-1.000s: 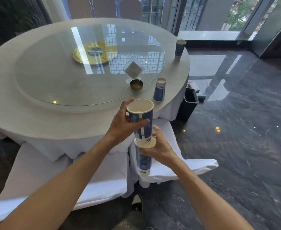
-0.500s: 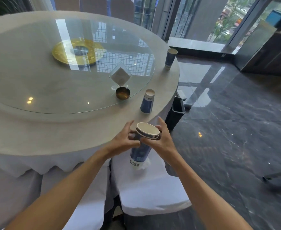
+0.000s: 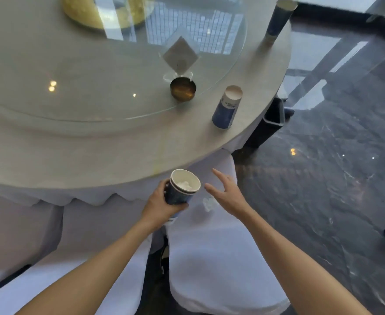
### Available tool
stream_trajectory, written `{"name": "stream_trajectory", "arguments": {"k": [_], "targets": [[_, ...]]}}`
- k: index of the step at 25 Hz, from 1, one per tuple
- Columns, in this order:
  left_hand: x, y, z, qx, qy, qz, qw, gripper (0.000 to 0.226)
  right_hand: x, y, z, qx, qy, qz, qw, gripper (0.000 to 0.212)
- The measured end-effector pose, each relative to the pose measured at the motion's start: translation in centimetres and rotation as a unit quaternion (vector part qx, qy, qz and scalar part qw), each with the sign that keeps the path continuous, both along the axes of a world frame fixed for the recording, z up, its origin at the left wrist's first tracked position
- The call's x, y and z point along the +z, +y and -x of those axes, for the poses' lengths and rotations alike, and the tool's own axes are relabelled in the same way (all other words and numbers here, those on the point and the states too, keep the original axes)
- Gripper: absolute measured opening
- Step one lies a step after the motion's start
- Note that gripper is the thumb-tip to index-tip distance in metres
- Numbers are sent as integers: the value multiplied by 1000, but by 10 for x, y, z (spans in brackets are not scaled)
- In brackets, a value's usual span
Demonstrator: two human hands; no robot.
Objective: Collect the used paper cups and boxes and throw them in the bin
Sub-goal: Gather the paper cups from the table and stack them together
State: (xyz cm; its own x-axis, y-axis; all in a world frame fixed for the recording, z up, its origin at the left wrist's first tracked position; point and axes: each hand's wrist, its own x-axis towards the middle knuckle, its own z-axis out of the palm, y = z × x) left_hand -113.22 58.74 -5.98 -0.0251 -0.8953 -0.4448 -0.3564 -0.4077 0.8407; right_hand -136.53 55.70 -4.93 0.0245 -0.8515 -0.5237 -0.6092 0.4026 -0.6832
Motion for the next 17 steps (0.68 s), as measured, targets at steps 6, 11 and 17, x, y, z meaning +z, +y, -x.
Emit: {"name": "stream_trajectory", "arguments": {"k": [6, 11, 17], "targets": [[-98, 5, -2, 52, -41, -21, 998, 82, -168, -25, 30, 208, 232, -133, 941, 86], [-163, 6, 12, 47, -27, -25, 998, 81, -271, -29, 23, 236, 271, -147, 922, 84], [-177, 14, 24, 9, -29, -40, 999, 81, -306, 5, 34, 265, 240, -175, 917, 41]]}}
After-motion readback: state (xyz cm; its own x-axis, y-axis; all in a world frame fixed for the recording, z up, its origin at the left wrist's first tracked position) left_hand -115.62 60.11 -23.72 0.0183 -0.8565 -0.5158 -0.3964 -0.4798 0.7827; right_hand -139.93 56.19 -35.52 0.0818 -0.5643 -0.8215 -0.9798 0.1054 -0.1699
